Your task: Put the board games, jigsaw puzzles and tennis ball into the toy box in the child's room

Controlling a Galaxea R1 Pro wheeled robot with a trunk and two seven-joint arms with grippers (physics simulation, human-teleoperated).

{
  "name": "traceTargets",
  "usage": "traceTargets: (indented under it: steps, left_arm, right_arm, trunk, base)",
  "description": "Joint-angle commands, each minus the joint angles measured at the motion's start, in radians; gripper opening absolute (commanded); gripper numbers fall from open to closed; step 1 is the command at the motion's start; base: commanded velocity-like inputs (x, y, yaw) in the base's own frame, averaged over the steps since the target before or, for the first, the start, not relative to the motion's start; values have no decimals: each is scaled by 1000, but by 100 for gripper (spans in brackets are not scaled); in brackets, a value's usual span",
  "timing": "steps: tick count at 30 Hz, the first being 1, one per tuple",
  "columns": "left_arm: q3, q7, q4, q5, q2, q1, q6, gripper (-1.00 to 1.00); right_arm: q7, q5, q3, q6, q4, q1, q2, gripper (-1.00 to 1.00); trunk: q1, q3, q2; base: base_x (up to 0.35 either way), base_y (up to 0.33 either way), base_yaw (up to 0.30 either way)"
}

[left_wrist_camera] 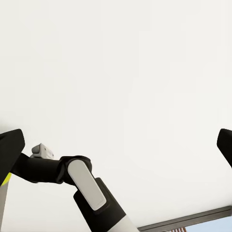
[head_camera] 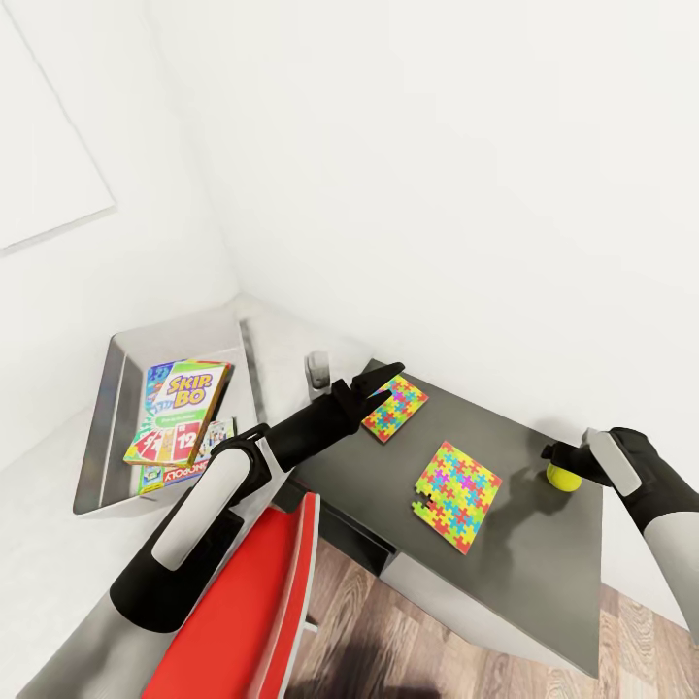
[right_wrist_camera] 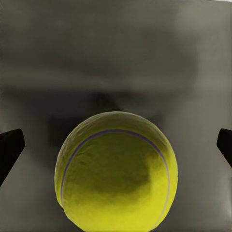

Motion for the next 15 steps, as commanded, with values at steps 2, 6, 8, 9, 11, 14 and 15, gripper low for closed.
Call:
traceTargets:
  steps: [2,6,8,9,11,14,15]
  left_arm:
    - [-1,-1,0,4,1,-1,2,100]
    - [-1,-2,0,4,1,-1,2,100]
    - [-1,-2,0,3,1,-1,2,100]
    - [-1,-1,0,3,1,-1,2,100]
    - [-1,-1,0,4,1,-1,2,100]
    - [-1,-2,0,4,1,-1,2,100]
    - [-1,-2,0,4,1,-1,2,100]
  right_arm:
    - [-9,-10,4,2,-1,-1,-1,100]
    - [-9,-11,3,2,1,-1,-2,100]
    - [-9,-11,3,3,1,0,-2,100]
    - [-9,-11,4,3,1,0,-2,100]
    - [-9,-11,4,3,2,0,-2,100]
    - [-9,-11,5,3,2,0,-2,100]
    - [-9,-11,5,3,2,1,-2,100]
  trunk:
    - [1,-2,-2]
    - [1,-2,-2]
    - [1,-2,-2]
    - [1,-2,-2]
    - [1,-2,-2]
    - [1,-2,-2]
    - [1,-2,-2]
  base:
    - [0,0,0]
    - [0,0,0]
    - [0,0,0]
    - [0,0,0]
    - [0,0,0]
    - [0,0,0]
    - [0,0,0]
